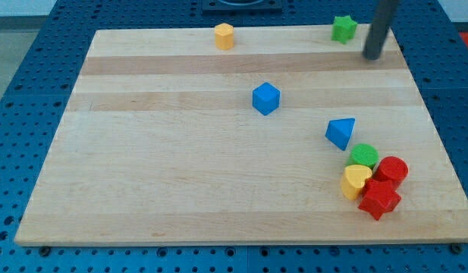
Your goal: Move your arm to the top right
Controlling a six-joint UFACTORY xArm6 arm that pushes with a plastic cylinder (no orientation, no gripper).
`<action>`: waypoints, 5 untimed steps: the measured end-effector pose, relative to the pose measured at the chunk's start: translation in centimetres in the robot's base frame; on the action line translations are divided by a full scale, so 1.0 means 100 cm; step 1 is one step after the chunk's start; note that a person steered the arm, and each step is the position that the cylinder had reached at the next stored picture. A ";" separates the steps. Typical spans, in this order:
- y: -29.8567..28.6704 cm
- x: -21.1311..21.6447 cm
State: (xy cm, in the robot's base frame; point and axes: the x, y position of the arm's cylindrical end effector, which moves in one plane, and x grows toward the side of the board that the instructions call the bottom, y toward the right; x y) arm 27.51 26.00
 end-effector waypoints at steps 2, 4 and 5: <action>-0.002 -0.084; -0.010 -0.082; -0.040 -0.082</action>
